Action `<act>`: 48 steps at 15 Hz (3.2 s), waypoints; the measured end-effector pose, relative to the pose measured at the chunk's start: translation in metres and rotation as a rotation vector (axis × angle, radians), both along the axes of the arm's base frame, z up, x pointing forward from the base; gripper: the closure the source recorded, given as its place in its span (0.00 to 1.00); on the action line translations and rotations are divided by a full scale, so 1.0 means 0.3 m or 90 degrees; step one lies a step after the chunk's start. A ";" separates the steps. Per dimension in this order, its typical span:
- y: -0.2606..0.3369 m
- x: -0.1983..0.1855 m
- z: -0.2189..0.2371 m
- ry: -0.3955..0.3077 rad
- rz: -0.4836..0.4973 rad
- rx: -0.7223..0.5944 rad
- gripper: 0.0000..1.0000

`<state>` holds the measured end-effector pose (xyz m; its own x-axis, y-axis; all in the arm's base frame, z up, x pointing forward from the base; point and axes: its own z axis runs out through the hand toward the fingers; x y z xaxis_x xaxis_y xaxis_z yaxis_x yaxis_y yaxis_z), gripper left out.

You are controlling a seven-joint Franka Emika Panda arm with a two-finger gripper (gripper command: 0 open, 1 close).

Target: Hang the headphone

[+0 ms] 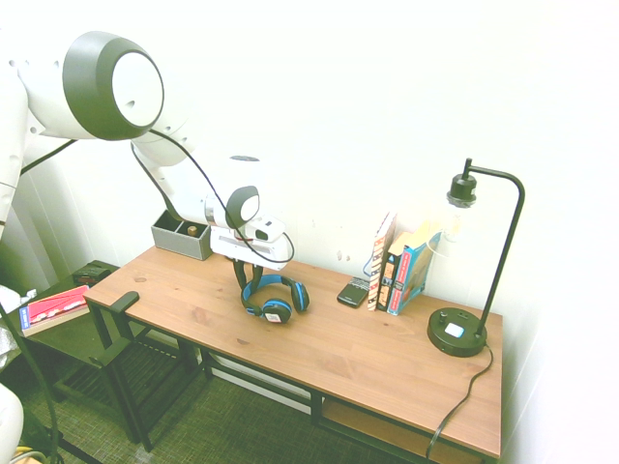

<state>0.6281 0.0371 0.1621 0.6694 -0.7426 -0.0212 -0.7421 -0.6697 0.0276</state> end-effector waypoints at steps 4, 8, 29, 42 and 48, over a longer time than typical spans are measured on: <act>-0.008 0.008 0.012 0.003 -0.020 0.003 1.00; -0.001 0.023 0.144 -0.009 -0.104 0.047 1.00; 0.823 -0.914 0.031 0.044 -0.061 0.099 1.00; 1.051 -0.905 -0.301 0.055 0.037 0.021 1.00; 1.061 -0.887 -0.320 0.068 0.038 0.007 0.00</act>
